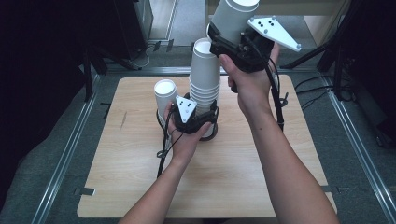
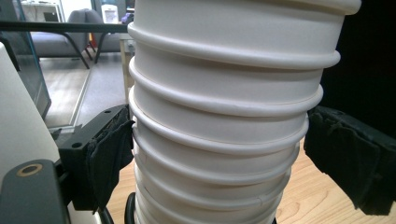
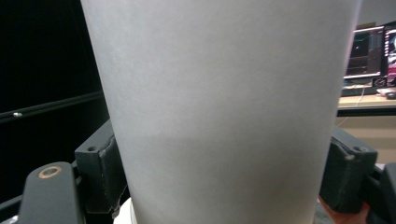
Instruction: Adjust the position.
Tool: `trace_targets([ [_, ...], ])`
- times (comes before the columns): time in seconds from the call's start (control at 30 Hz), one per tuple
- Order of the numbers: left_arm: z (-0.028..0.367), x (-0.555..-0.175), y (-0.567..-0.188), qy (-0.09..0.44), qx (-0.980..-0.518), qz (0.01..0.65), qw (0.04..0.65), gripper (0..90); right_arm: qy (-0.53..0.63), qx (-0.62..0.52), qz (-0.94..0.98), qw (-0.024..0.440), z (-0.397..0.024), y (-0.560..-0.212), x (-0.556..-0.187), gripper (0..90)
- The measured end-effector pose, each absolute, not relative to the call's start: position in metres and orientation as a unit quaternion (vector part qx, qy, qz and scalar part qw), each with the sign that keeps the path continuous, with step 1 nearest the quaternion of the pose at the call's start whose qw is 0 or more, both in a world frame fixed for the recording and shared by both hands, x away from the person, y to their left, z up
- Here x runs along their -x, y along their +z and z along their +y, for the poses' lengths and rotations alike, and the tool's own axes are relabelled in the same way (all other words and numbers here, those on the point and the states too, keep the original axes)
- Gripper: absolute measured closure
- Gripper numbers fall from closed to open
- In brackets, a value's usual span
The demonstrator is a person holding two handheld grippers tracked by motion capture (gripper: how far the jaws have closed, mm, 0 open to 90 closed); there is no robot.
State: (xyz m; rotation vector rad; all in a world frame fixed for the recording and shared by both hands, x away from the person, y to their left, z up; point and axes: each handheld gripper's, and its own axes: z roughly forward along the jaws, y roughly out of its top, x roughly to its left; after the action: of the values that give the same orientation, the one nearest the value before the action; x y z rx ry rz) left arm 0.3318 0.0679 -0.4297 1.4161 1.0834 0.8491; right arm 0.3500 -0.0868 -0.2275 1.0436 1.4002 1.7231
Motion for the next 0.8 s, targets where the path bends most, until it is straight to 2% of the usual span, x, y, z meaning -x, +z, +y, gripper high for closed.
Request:
trace_targets([
  [0.33,0.072,-0.325,-0.427,0.354,-0.604,0.451,0.554,11.4,0.645,-0.397,0.536,0.372,-0.112,-0.238,-0.335,18.2],
  [0.8,0.076,-0.305,-0.427,0.329,-0.625,0.43,0.563,2.5,0.619,-0.404,0.547,0.393,-0.14,-0.275,-0.32,18.3],
])
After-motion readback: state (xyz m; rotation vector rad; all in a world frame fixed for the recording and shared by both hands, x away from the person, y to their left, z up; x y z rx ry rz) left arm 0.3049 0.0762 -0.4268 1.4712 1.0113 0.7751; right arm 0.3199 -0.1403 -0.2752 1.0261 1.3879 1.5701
